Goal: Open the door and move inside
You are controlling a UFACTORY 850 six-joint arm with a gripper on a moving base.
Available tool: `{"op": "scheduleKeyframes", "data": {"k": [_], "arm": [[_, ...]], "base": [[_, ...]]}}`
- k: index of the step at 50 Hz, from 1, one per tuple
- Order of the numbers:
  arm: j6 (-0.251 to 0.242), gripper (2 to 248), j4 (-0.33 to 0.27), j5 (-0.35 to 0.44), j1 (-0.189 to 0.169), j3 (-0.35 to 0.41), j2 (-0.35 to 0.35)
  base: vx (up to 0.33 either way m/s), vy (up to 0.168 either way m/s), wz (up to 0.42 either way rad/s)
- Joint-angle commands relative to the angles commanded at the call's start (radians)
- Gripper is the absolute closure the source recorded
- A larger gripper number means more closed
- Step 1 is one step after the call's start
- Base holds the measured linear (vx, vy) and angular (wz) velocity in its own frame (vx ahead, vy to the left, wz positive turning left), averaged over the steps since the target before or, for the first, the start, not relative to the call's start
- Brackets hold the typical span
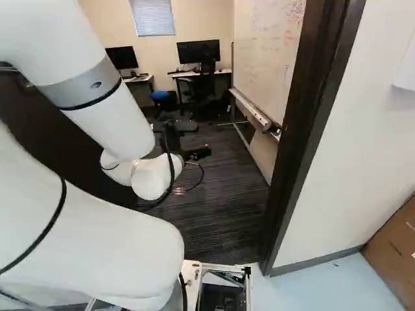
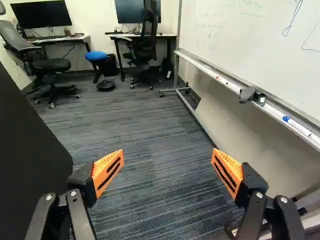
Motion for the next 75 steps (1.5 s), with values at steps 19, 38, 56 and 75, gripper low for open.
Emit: {"op": "scheduleKeyframes", "data": {"k": [19,38,56,75], "arm": [[0.000,3,0.000,0.000,0.000,0.000,0.000],[0.000,3,0.000,0.000,0.000,0.000,0.000],[0.000,3,0.000,0.000,0.000,0.000,0.000],[0.000,3,0.000,0.000,0.000,0.000,0.000]], "base": [[0.152,0.034,0.149],[0.167,0.039,0.177],[0.155,0.033,0.176],[0.138,0.016,0.037]]}}
